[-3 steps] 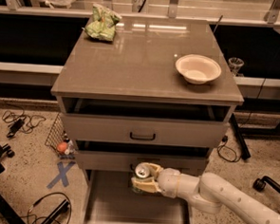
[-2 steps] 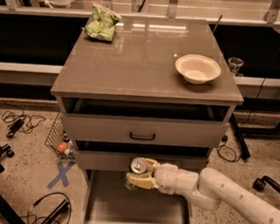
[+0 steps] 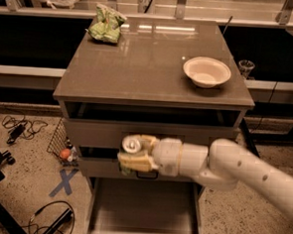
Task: Pick green can from bottom drawer and place on counter
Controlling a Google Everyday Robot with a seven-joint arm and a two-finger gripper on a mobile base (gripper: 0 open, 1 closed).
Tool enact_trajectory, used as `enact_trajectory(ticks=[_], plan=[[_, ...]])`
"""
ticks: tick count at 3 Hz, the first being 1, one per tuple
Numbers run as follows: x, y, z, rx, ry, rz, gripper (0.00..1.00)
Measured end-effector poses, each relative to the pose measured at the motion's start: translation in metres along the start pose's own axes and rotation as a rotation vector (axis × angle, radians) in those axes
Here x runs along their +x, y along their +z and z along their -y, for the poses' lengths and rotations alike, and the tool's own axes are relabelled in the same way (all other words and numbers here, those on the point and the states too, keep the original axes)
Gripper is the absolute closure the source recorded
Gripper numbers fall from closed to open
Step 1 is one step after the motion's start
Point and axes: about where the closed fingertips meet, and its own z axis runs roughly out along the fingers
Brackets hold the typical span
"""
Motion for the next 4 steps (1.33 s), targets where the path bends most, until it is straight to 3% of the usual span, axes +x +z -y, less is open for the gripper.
enact_trajectory(ticks=[2, 3, 4], plan=[[-0.138, 0.011, 0.034, 0.143, -0.08, -0.074, 1.0], [-0.215, 0.026, 0.047, 0.23, -0.159, -0.11, 1.0], [-0.269, 0.034, 0.073, 0.267, -0.24, -0.112, 1.0]])
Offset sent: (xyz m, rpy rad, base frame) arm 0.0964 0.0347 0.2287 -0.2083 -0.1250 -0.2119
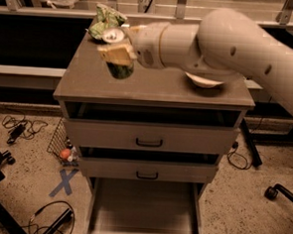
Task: Pick green can from bottom drawer and place on counter
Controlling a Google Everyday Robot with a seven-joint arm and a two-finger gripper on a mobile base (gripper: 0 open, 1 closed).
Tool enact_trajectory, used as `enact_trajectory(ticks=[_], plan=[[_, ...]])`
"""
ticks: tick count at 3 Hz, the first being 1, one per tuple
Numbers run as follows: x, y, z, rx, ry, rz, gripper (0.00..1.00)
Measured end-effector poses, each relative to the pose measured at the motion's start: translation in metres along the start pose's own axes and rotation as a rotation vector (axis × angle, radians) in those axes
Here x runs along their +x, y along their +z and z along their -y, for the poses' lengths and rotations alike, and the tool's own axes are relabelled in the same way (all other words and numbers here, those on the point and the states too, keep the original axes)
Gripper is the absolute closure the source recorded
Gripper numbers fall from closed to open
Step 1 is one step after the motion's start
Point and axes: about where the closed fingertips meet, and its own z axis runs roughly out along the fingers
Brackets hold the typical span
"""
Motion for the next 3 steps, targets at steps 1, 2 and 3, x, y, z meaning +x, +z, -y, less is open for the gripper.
enact_trajectory(ticks=[1, 2, 3], plan=[[-0.024, 0.01, 0.039, -0.002, -0.027, 0.055, 1.0], [0.033, 0.049, 0.12, -0.022, 0.079, 0.114, 1.0], [0.088, 0.074, 0.159, -0.026, 0.164, 0.124, 1.0]])
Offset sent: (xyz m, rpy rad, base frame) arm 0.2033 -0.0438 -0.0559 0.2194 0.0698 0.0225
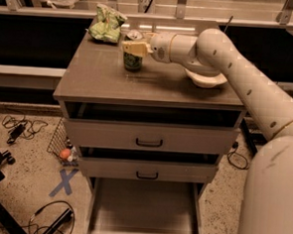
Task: Pick green can from bottom drawer and place on counter
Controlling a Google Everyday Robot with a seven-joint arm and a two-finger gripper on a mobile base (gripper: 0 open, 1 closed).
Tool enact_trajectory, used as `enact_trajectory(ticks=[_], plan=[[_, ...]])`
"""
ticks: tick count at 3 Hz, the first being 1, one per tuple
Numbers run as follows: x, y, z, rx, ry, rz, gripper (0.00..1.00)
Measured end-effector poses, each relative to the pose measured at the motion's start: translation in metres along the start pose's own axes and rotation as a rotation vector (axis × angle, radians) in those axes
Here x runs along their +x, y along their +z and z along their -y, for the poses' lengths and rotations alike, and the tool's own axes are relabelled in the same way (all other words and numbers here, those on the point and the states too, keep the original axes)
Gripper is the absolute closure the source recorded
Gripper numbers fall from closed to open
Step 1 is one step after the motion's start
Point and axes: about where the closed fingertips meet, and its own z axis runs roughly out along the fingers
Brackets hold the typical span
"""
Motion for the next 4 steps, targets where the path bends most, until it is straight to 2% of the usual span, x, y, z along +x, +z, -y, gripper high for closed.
enact_trajectory(ticks=[1, 4], plan=[[0.0274, 0.01, 0.0208, 0.023, 0.028, -0.049, 0.74], [0.0189, 0.0117, 0.0189, 0.018, 0.029, -0.049, 0.05]])
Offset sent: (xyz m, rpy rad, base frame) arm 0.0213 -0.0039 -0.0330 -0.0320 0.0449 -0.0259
